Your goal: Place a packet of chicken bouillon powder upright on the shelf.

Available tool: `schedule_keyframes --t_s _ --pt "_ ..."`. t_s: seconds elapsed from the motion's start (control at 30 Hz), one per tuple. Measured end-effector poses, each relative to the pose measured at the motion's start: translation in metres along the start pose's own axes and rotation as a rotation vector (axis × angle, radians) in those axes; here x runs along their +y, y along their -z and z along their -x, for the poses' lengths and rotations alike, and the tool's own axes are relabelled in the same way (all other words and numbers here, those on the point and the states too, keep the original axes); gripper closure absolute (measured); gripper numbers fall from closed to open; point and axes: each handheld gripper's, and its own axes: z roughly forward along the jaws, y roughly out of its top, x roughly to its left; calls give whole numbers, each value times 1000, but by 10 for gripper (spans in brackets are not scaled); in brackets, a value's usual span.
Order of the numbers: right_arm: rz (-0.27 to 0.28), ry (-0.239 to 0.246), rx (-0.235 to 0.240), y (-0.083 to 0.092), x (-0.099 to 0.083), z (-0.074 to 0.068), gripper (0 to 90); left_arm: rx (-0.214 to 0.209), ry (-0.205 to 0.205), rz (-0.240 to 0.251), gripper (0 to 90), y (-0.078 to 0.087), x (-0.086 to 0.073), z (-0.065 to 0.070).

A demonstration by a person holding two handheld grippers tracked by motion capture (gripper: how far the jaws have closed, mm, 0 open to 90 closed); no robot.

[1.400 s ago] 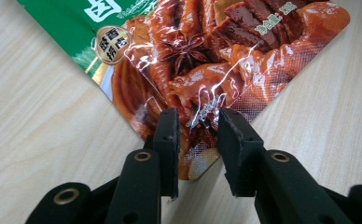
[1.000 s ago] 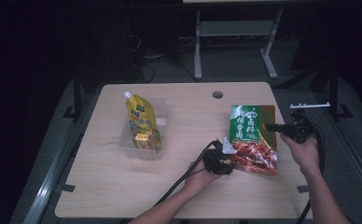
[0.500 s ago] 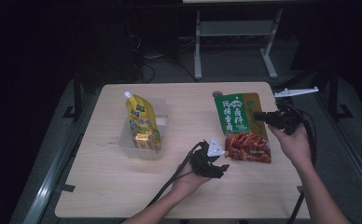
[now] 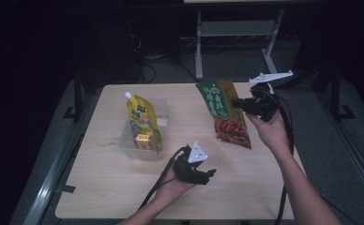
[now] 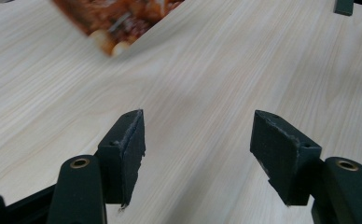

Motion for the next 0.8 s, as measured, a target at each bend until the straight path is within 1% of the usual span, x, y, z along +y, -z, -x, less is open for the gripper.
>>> schedule_keyframes --t_s 0.07,0.13,0.3,0.47,0.5,0.53,0.57,0.6,0.63,0.67,0.73,0.8 --pt "10 9 25 -6 10 -9 900 7 -4 2 341 5 -5 -2" --pt "19 19 40 -11 17 -15 900 9 -1 3 338 8 -9 -2" --pt "42 40 62 -23 37 -30 900 17 -4 9 325 20 -18 -5" --pt "53 45 78 -36 50 -39 900 21 8 22 308 28 -23 -7" --pt "54 42 81 -38 52 -40 900 22 17 29 304 29 -25 -7" --pt "55 52 83 -40 53 -41 900 23 9 25 300 30 -26 -8" --pt "57 55 87 -42 55 -42 900 22 12 27 296 31 -27 -9" --pt "52 52 88 -44 57 -44 900 22 19 31 292 31 -29 -9" --pt "52 49 90 -46 59 -45 900 22 16 26 286 32 -30 -9" --pt "53 53 91 -48 61 -47 900 18 30 37 279 31 -32 -9" --pt "60 62 95 -52 66 -50 900 -10 60 49 262 31 -35 -9" --pt "61 59 96 -54 69 -53 900 -17 65 54 245 30 -36 -8"
